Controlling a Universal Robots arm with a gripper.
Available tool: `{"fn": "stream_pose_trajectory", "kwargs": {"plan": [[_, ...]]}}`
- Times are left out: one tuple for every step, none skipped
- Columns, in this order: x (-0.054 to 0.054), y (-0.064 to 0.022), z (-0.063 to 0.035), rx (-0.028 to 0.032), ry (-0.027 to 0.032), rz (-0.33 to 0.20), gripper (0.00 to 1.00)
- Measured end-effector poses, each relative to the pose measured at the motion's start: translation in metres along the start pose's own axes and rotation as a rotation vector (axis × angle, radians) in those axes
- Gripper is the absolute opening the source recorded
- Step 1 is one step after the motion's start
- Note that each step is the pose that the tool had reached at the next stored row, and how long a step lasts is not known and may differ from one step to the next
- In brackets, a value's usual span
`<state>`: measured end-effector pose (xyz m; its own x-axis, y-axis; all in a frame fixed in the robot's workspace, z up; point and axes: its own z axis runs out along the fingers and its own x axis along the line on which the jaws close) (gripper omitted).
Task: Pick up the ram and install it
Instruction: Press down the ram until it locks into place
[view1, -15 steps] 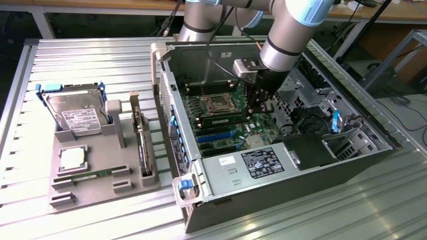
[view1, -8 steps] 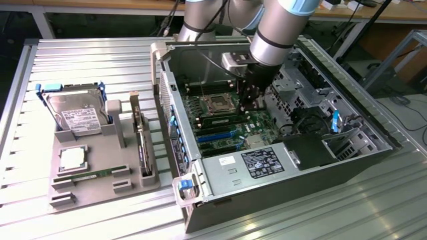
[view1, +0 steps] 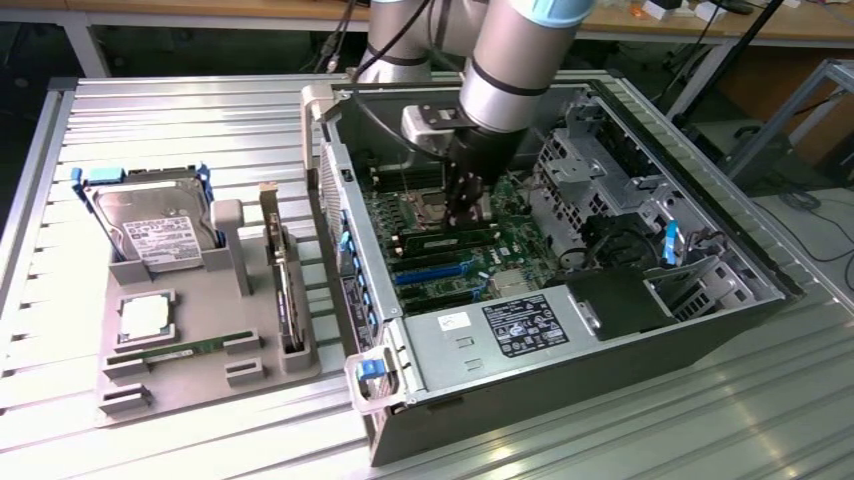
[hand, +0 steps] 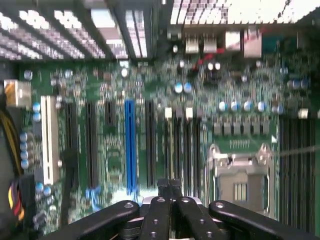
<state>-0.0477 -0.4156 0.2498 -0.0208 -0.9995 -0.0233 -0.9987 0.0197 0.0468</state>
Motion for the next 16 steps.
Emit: {"fn": "stream_pose_trajectory", "kwargs": {"plan": [[0.000, 0.0054, 0.0003, 0.0000, 0.0003, 0.000, 0.10], [0.000, 0.0094, 0.0004, 0.0000, 0.0006, 0.000, 0.10], [-0.001, 0.0176, 0.0008, 0.0000, 0.0013, 0.000, 0.10], [-0.001, 0.0278, 0.0014, 0.0000, 0.0018, 0.000, 0.10], [-0.002, 0.0353, 0.0018, 0.0003, 0.0019, 0.000, 0.10], [-0.002, 0.0355, 0.0018, 0.0003, 0.0019, 0.000, 0.10], [-0.002, 0.0354, 0.0026, 0.0003, 0.0020, 0.000, 0.10], [-0.002, 0.0353, 0.0058, 0.0002, 0.0021, 0.000, 0.10], [-0.001, 0.0352, 0.0086, 0.0003, 0.0020, 0.000, 0.10], [-0.001, 0.0350, 0.0132, 0.0003, 0.0019, 0.000, 0.10], [-0.001, 0.0348, 0.0178, 0.0001, 0.0023, 0.000, 0.10], [-0.001, 0.0348, 0.0193, 0.0000, 0.0025, 0.000, 0.10], [-0.001, 0.0347, 0.0194, 0.0001, 0.0022, 0.000, 0.10], [-0.001, 0.0347, 0.0196, 0.0002, 0.0020, 0.000, 0.10], [-0.001, 0.0346, 0.0217, 0.0001, 0.0024, 0.000, 0.10], [-0.001, 0.0346, 0.0241, -0.0007, 0.0037, 0.000, 0.10]]}}
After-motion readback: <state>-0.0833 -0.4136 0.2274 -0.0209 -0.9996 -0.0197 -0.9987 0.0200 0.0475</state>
